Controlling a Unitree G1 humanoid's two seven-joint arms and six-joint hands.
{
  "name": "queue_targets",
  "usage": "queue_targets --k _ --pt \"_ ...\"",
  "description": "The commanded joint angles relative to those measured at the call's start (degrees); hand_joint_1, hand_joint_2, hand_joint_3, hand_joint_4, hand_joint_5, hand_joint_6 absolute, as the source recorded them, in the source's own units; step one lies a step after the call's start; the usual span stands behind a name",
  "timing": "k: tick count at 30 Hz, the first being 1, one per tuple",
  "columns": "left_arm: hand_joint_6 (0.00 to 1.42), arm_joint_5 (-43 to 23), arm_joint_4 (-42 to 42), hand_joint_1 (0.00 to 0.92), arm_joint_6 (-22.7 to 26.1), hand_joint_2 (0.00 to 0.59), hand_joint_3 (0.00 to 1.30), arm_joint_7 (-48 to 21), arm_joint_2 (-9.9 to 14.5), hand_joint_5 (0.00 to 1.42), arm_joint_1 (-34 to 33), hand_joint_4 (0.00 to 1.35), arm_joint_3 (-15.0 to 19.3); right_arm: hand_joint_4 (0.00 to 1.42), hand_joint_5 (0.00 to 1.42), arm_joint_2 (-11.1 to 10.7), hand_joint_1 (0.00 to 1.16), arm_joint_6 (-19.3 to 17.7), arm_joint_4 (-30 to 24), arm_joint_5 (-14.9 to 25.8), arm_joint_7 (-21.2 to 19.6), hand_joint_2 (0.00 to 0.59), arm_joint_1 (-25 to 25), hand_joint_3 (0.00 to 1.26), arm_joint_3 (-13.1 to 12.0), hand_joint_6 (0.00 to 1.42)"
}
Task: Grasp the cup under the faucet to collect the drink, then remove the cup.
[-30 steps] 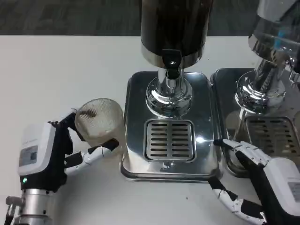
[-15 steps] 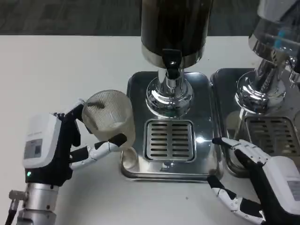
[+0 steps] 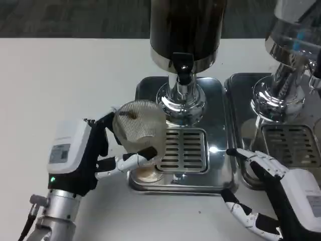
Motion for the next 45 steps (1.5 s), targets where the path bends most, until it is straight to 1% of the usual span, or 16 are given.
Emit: queue_targets --k 1,16,36,42,45 --pt "1.42 0.00 0.80 0.321 -0.18 0.165 0.69 -0.99 -1.15 1.20 -1.91 0.87 -0.63 0.26 0.22 0.55 0.51 -0.68 -1.87 0.19 -0.48 0.353 0.63 0.28 -0.28 0.34" --pt "1.42 0.39 3.62 0.316 0.25 0.161 0.70 -2.33 -4.03 1.20 -5.05 0.88 -1.78 0.26 0.22 1.73 0.50 -0.15 -5.09 0.09 -0.08 0.355 2.52 0.29 -0.47 0.34" --pt "1.42 0.73 9.93 0.302 2.26 0.165 0.70 -2.98 -7.18 1.18 -10.09 0.87 -4.74 0.26 0.22 3.24 0.48 0.38 -8.02 0.58 1.26 0.348 3.82 0.29 -0.61 0.34" --pt "1.42 0.09 12.11 0.283 2.56 0.164 0.68 -4.17 -8.07 1.16 -11.38 0.86 -5.31 0.27 0.22 3.81 0.48 0.55 -8.48 0.65 1.80 0.347 3.95 0.29 -0.65 0.34" --pt "1.40 0.19 12.89 0.271 2.87 0.162 0.67 -4.48 -8.44 1.15 -11.71 0.85 -5.52 0.26 0.22 3.93 0.48 0.58 -8.68 0.68 2.10 0.347 4.12 0.29 -0.68 0.34"
